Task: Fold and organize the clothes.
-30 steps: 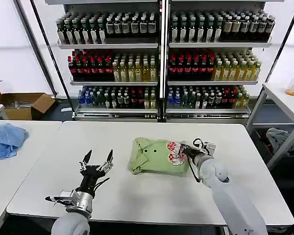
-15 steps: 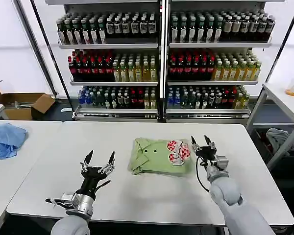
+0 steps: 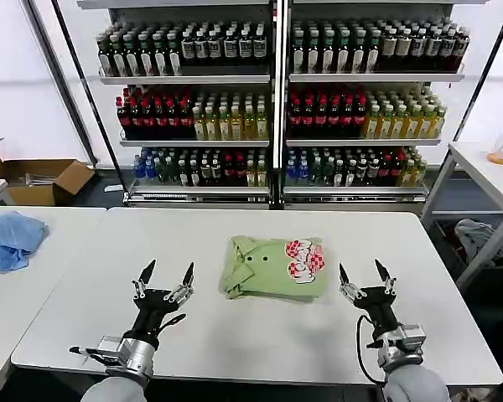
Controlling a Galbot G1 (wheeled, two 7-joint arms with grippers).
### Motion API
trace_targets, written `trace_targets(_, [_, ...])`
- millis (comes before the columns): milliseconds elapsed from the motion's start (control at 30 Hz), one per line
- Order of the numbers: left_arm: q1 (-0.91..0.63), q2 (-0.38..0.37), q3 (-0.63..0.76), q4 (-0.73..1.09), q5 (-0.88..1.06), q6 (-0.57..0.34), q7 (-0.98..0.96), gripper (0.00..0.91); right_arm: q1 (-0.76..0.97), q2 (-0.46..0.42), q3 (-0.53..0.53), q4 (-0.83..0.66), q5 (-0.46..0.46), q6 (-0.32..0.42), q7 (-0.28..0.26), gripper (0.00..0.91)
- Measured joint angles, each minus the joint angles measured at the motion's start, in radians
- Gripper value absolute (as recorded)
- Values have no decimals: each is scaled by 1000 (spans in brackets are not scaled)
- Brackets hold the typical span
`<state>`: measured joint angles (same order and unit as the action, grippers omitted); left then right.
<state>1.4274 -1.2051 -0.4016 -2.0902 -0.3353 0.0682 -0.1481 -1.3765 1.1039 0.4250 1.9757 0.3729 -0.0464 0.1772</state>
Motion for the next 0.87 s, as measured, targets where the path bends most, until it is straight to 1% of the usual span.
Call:
trace_targets(133, [17, 1, -7, -12, 3, 2, 2, 907, -56, 11, 22, 42, -25, 13, 2, 907])
trace_targets(333, [34, 6, -17, -24, 6, 3, 6, 907, -99, 20, 43, 86, -50, 15, 10, 907])
trace_targets(867, [59, -6, -29, -38, 18, 7, 12, 907, -132, 27, 58, 149, -89, 9, 25, 907])
